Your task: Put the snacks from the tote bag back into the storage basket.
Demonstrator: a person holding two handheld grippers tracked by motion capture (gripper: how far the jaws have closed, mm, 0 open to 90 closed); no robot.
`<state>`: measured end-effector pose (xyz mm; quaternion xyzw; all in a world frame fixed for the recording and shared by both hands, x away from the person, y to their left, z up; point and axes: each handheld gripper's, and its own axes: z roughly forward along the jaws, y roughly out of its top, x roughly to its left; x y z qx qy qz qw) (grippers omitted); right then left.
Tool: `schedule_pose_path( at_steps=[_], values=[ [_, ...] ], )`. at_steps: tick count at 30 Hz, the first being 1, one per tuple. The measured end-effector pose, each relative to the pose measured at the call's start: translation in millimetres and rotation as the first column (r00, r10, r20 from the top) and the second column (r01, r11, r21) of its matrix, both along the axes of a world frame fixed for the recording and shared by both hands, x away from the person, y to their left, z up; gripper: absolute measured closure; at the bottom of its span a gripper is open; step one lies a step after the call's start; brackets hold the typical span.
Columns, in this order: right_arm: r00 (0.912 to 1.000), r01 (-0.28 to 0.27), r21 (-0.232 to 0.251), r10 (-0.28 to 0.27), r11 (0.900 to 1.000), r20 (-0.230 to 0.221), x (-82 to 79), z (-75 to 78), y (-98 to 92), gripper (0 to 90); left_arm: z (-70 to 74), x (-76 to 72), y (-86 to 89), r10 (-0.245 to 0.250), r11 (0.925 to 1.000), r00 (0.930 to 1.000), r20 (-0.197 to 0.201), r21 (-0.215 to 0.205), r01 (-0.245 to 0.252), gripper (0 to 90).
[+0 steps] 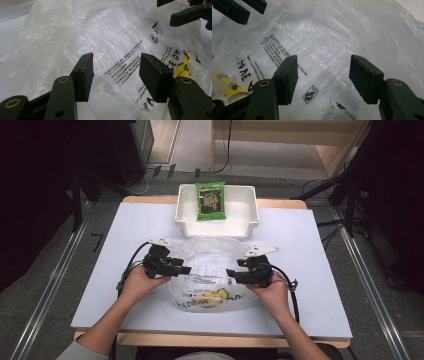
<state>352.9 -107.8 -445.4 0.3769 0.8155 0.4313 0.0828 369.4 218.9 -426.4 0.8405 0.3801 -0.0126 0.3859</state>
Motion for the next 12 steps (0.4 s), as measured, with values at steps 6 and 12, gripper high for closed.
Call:
schedule_pose_path(
  at_steps=[6,12],
  values=[
    [1.0,-0.002,-0.003,0.001,1.0,-0.002,-0.1,-0.2,0.4,41.5,0.0,-0.5,-0.6,-0.001,1.0,1.0,-0.001,0.0,0.001,45.8],
    [1.0,-0.006,-0.003,0.006,1.0,-0.005,0.0,0.1,0.4,41.5,1.3,-0.6,-0.3,-0.004,1.0,1.0,0.002,-0.007,0.004,45.7]
  ],
)
